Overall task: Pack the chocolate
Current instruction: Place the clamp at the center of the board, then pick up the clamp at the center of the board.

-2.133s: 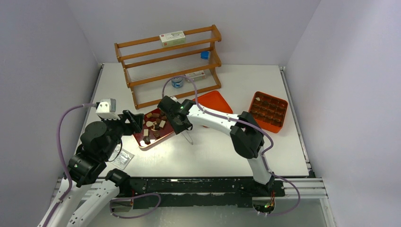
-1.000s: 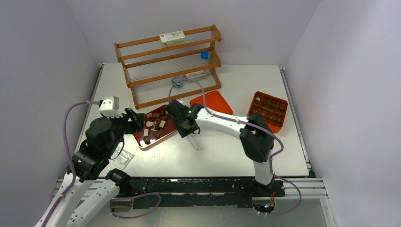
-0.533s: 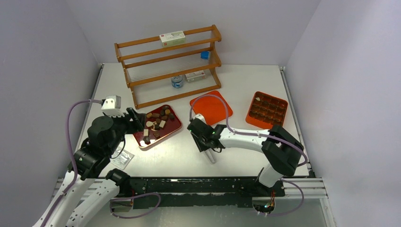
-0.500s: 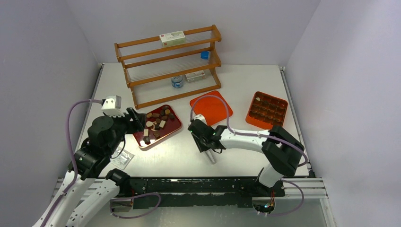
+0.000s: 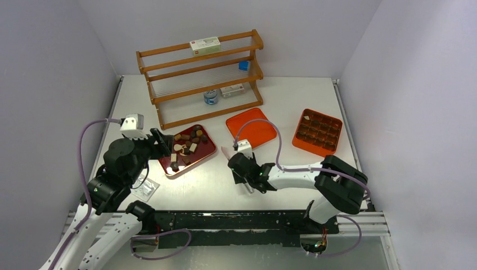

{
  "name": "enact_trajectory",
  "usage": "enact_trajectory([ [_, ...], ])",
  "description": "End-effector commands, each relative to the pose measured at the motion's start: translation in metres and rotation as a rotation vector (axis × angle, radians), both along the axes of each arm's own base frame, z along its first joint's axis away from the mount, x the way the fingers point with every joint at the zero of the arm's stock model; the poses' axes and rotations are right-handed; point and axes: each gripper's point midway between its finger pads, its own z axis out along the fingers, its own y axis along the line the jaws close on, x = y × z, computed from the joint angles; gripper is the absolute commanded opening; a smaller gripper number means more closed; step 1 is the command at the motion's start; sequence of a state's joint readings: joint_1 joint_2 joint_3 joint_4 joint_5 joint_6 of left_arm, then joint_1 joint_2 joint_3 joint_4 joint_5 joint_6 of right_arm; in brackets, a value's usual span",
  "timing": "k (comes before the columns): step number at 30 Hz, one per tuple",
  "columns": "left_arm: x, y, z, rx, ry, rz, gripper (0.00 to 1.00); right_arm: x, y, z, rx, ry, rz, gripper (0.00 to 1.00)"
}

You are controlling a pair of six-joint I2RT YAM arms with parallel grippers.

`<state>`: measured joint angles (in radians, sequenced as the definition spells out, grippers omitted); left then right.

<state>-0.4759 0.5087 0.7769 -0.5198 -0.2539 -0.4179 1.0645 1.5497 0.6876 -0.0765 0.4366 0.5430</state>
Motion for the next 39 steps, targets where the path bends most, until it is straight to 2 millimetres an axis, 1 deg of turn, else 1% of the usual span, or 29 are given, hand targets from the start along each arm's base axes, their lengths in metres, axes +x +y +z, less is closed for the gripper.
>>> enact_trajectory([
  [1,0.001,-0.001,0.004,-0.005,-0.021,-0.010,0.71,0.000,-0.016,-0.004,0.008,-0.064,-0.089,0.57],
  [3,0.001,-0.003,0.003,-0.006,-0.018,-0.017,0.71,-0.002,-0.020,-0.009,-0.003,-0.068,-0.089,0.57],
  [4,0.001,-0.004,0.003,-0.008,-0.017,-0.021,0.70,-0.002,-0.020,-0.011,-0.006,-0.071,-0.083,0.55],
  [8,0.003,-0.009,-0.002,-0.012,0.004,-0.038,0.68,-0.001,-0.017,-0.019,0.008,-0.085,-0.055,0.52],
  [11,0.003,-0.014,-0.007,-0.022,0.029,-0.057,0.67,-0.001,-0.018,-0.024,0.002,-0.094,-0.040,0.46],
  [14,0.005,-0.025,-0.014,-0.050,0.071,-0.088,0.64,0.002,-0.021,-0.017,0.001,-0.119,-0.052,0.38],
  [15,0.006,-0.030,-0.016,-0.065,0.088,-0.103,0.64,0.002,-0.020,-0.010,0.007,-0.128,-0.047,0.37],
  [16,0.007,-0.038,-0.018,-0.083,0.106,-0.128,0.63,0.003,-0.017,0.000,0.022,-0.136,-0.041,0.37],
  [18,0.011,-0.051,-0.022,-0.111,0.147,-0.171,0.61,0.001,-0.009,0.028,0.061,-0.151,-0.010,0.36],
  [19,0.015,-0.058,-0.026,-0.117,0.177,-0.186,0.61,-0.002,0.001,0.044,0.104,-0.154,0.032,0.37],
  [21,0.022,-0.073,-0.022,-0.145,0.197,-0.231,0.62,-0.012,0.012,0.072,0.161,-0.141,0.116,0.37],
  [23,0.028,-0.094,-0.014,-0.186,0.196,-0.315,0.63,-0.020,0.019,0.094,0.199,-0.138,0.179,0.37],
  [24,0.028,-0.107,-0.010,-0.215,0.199,-0.378,0.64,-0.022,0.021,0.103,0.208,-0.136,0.202,0.37],
  [27,0.032,-0.140,0.000,-0.303,0.217,-0.522,0.64,-0.031,0.026,0.119,0.196,-0.110,0.277,0.37],
  [29,0.033,-0.155,-0.002,-0.326,0.255,-0.597,0.64,-0.033,0.029,0.128,0.179,-0.101,0.299,0.37],
  [30,0.035,-0.160,-0.007,-0.324,0.275,-0.613,0.63,-0.034,0.030,0.133,0.177,-0.099,0.305,0.37],
  [32,0.041,-0.162,-0.027,-0.300,0.341,-0.607,0.62,-0.035,0.034,0.148,0.189,-0.103,0.320,0.37],
  [33,0.043,-0.160,-0.041,-0.272,0.382,-0.585,0.60,-0.034,0.035,0.156,0.195,-0.107,0.313,0.37],
  [35,0.045,-0.150,-0.069,-0.200,0.465,-0.531,0.58,-0.030,0.032,0.172,0.204,-0.125,0.271,0.37],
  [36,0.045,-0.144,-0.083,-0.161,0.501,-0.501,0.57,-0.027,0.032,0.183,0.218,-0.139,0.258,0.37],
  [37,0.044,-0.138,-0.094,-0.129,0.527,-0.480,0.56,-0.026,0.032,0.191,0.229,-0.145,0.248,0.37],
  [39,0.041,-0.128,-0.105,-0.092,0.543,-0.443,0.54,-0.025,0.032,0.203,0.238,-0.154,0.235,0.37],
])
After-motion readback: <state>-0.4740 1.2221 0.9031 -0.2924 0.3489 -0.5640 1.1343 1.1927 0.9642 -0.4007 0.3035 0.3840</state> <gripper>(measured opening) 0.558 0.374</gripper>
